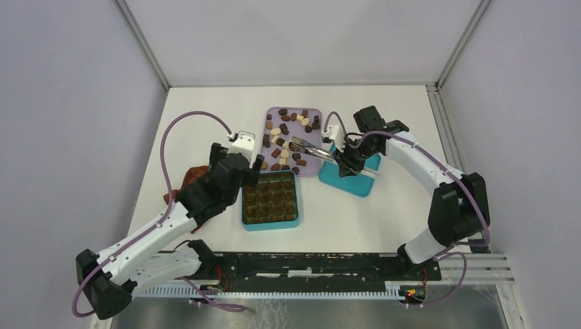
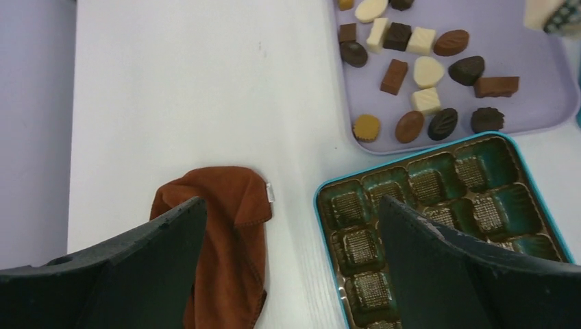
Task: Pack the chocolate
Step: Place the fake chocolate in the packing box.
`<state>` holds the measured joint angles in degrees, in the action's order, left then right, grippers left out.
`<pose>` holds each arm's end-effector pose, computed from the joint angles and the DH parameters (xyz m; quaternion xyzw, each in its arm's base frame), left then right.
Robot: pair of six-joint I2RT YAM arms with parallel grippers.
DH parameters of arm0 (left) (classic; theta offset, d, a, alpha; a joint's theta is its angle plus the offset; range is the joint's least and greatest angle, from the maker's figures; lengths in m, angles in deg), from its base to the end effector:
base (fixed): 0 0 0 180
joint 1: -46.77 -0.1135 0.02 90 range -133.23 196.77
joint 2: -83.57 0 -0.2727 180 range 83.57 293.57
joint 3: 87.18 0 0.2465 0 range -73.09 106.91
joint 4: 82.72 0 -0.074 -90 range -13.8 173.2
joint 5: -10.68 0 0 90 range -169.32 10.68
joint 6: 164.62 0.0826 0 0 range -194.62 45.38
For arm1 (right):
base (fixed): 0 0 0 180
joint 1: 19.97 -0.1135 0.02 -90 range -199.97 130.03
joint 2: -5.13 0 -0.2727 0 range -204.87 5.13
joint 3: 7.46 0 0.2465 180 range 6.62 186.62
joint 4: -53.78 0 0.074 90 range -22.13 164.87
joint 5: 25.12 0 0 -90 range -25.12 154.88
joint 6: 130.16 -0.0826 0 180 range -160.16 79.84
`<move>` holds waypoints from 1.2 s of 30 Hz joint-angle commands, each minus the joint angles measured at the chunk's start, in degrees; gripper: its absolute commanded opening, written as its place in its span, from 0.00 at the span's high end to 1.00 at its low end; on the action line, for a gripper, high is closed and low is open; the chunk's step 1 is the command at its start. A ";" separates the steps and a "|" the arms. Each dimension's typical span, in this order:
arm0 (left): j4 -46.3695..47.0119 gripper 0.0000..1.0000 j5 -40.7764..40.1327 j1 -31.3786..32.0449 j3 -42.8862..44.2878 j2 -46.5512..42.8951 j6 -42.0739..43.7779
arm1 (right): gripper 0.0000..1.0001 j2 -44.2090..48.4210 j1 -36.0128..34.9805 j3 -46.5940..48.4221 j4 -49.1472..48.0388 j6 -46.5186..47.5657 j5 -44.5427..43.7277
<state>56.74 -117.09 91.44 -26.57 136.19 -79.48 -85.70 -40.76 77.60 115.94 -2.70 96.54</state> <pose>0.1892 -0.1158 0.2895 0.1362 0.8331 0.0672 0.5318 0.2870 0.1553 0.2277 -0.5052 0.7995 0.2382 0.2210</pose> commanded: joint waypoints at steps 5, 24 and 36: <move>3.96 0.00 -7.20 -2.82 -0.68 -0.69 0.59 | 1.00 6.04 -7.19 -4.52 -0.02 4.56 -4.62; 4.17 0.00 -4.18 -5.62 -0.56 -0.42 0.03 | 0.99 -1.06 -14.14 -4.19 -2.56 1.22 -17.15; 4.23 0.00 -2.88 -6.03 -0.49 -0.11 0.03 | 0.77 -1.21 -14.60 -4.43 -2.64 1.07 -18.43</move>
<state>58.12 -120.68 85.73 -27.51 135.82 -79.53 -87.41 -54.86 71.46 115.05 -1.15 79.01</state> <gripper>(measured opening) 0.994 0.358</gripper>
